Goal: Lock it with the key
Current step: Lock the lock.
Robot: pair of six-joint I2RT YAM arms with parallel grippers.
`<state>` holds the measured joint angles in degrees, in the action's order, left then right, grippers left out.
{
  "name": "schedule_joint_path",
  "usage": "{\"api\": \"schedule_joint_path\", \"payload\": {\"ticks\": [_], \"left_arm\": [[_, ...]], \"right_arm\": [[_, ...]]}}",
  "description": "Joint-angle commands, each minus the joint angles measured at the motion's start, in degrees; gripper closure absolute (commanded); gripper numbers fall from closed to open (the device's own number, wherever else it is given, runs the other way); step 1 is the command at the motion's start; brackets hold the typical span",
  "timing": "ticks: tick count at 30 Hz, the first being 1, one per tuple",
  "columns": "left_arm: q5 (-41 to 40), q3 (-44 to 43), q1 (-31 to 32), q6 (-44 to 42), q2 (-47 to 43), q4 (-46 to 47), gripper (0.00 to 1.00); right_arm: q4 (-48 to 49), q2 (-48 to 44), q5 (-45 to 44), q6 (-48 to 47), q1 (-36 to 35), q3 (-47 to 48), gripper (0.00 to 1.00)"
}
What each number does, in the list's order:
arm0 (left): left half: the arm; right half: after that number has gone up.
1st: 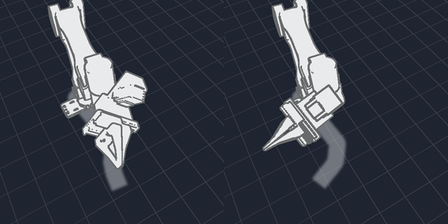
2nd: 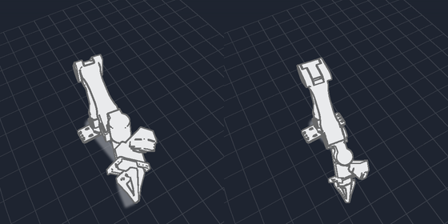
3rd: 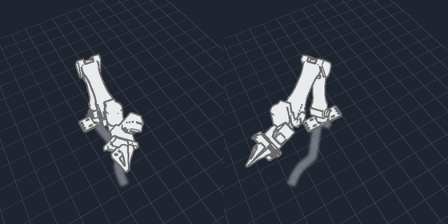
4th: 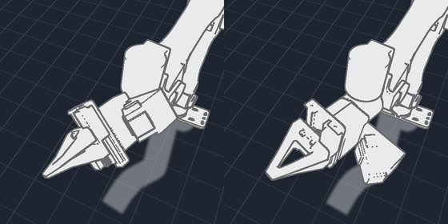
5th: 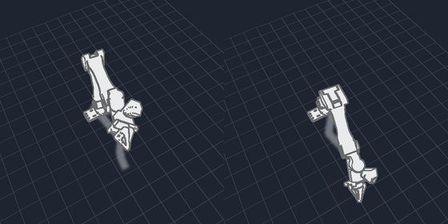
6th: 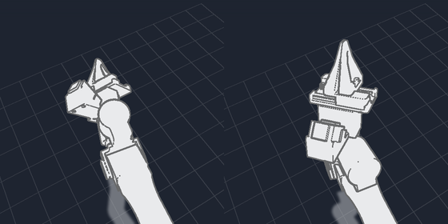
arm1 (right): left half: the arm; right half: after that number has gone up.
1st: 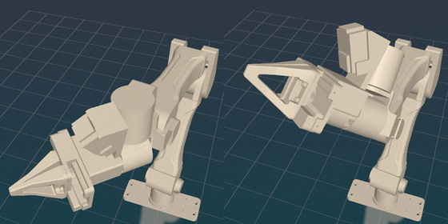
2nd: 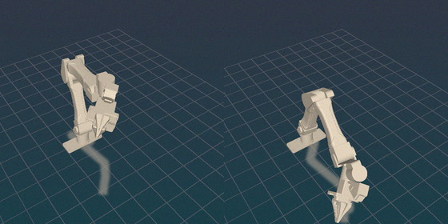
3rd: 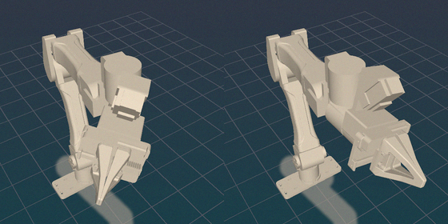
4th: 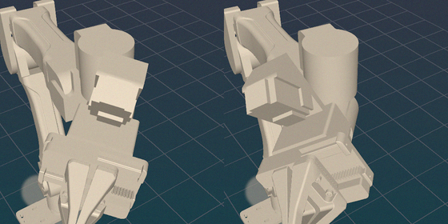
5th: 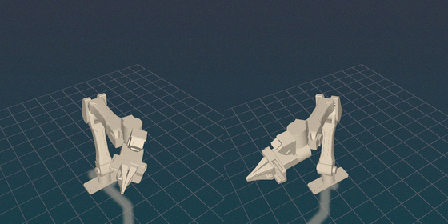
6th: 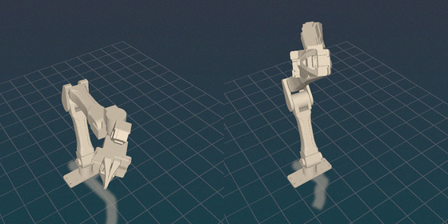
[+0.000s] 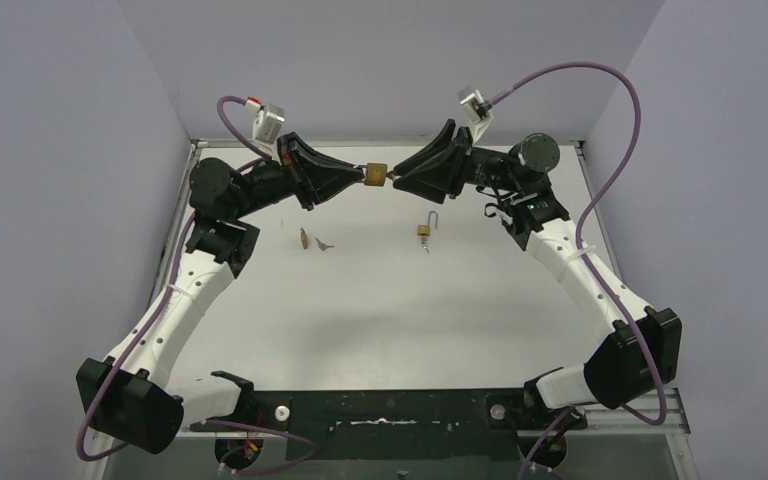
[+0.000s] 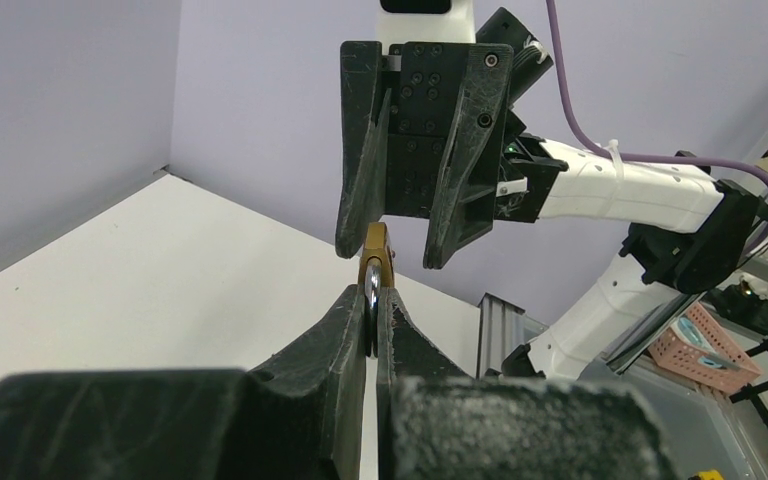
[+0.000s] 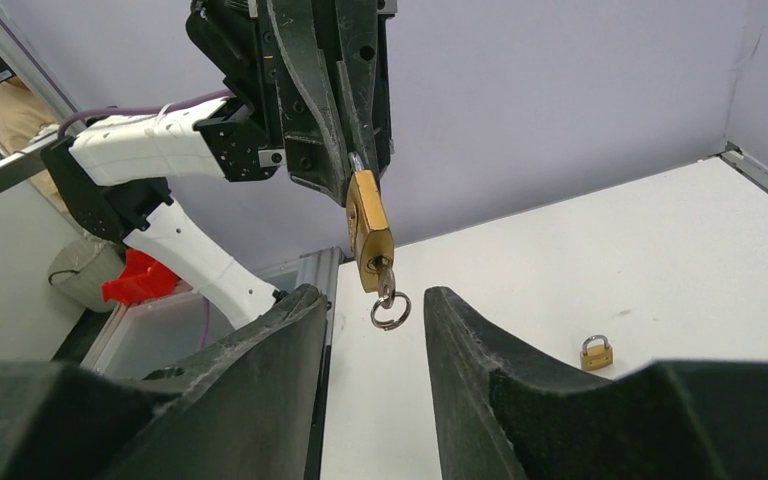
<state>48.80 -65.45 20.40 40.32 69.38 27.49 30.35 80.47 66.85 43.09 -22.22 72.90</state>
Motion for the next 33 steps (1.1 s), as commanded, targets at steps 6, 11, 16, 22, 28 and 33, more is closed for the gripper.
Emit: {"api": "schedule_joint_path", "payload": {"ticks": [6,11,16,22,28,33], "left_arm": [[0.52,-2.59,-0.28,1.02,0.25,5.13,1.00],[0.51,-2.66,-0.28,1.30,0.58,5.72,1.00],[0.60,-2.71,-0.28,1.26,0.64,5.74,1.00],[0.56,-2.36,-0.28,1.10,0.49,5.82,1.00],[0.58,-2.19,-0.36,1.00,0.41,5.74,1.00],[0.68,-1.99,-0.69,0.73,0.08,5.27,1.00]], "right_arm": [[3.86,0.90,0.46,0.36,-1.05,3.79,0.62],[3.72,1.52,0.82,0.33,-1.51,4.35,0.67],[3.57,1.54,0.90,0.27,-1.51,4.27,0.73],[3.17,1.35,1.04,0.11,-1.52,4.10,0.92],[3.21,1.06,1.16,-0.08,-1.57,3.79,1.00],[3.34,0.54,1.10,-0.37,-1.34,3.16,1.00]]}}
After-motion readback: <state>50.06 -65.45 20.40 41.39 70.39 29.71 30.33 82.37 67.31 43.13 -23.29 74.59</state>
